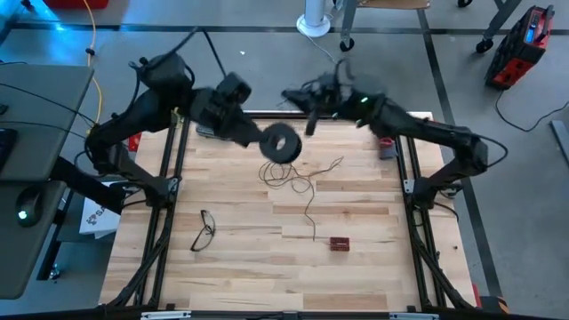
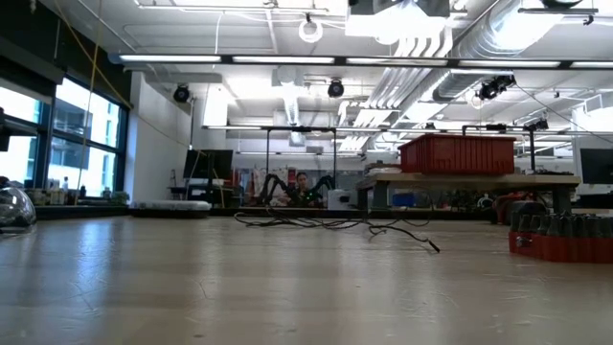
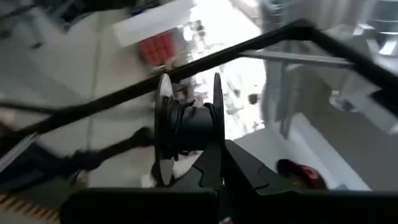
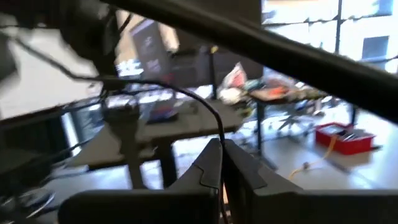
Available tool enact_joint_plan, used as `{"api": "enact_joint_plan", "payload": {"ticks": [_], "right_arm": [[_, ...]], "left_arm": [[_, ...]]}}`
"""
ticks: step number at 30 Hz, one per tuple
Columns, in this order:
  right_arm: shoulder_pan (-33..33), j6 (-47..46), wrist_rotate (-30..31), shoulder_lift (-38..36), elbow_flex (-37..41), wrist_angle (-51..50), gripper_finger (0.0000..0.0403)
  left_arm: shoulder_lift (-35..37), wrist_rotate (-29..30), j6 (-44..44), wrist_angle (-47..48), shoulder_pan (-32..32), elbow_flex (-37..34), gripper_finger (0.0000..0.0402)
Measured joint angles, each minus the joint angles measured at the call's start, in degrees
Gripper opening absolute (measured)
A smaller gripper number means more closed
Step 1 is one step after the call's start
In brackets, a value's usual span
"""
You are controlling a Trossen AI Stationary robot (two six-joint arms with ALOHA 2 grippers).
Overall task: Coil cords
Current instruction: Uncoil the black wire from the spool
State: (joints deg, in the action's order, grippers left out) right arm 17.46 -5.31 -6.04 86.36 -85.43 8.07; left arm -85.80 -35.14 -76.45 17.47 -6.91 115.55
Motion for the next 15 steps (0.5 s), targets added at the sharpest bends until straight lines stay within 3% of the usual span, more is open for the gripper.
{"api": "enact_joint_plan", "payload": {"ticks": [6,11,15], "right_arm": [[5.7,4.1,0.2,-10.4,0.0,-11.5,0.0],[7.2,4.3,1.0,-20.4,0.0,-24.4,0.0],[5.4,2.5,1.3,-26.2,0.0,-32.7,0.0]], "left_arm": [[4.5,5.5,7.2,17.2,-0.8,0.0,0.0],[9.5,13.3,15.3,29.6,-8.5,0.1,0.0],[11.3,20.1,21.7,33.5,-15.8,0.1,0.0]]}}
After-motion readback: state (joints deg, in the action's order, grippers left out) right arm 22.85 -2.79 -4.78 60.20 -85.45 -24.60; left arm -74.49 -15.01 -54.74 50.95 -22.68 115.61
